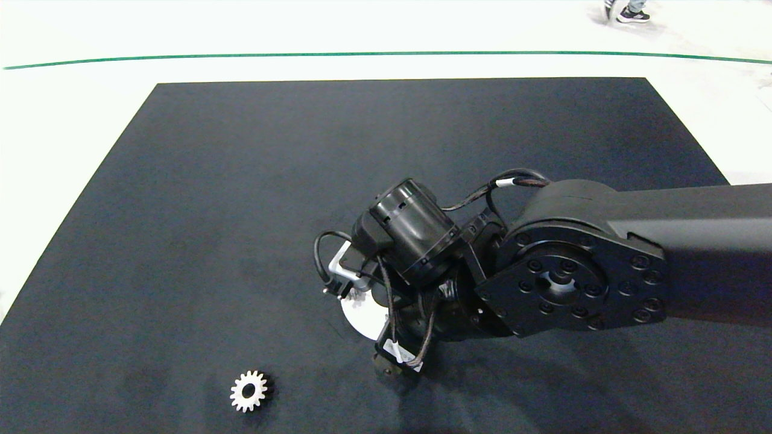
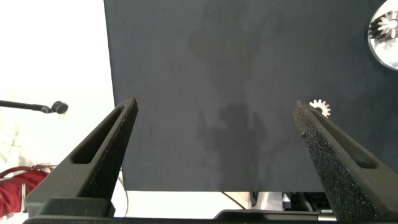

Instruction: Remove an incorrectly installed larger gear and replace it with the correct smaller gear

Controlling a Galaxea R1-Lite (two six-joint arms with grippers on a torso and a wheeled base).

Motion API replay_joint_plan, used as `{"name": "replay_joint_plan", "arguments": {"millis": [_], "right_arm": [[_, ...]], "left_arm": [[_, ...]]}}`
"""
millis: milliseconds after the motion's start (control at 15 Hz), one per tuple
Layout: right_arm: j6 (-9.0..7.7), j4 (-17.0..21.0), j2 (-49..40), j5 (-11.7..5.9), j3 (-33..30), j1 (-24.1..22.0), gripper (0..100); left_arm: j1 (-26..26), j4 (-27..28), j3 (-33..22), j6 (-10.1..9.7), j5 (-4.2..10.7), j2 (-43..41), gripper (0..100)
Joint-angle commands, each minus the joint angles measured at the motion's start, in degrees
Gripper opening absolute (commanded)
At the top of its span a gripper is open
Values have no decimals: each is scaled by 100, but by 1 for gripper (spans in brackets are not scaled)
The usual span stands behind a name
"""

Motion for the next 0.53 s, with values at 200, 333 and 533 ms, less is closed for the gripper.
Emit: {"name": "replay_joint_plan", "arguments": {"millis": [200,333,533], "right_arm": [[-16,47,13,-19,37,-9,92],[-16,47,22,-11,37,-18,89],[-16,47,40,-19,37,-53,82]], "left_arm": [[2,22,0,5,4,-6,100],[2,22,0,14,4,-6,100],[11,22,0,5,4,2,100]]}}
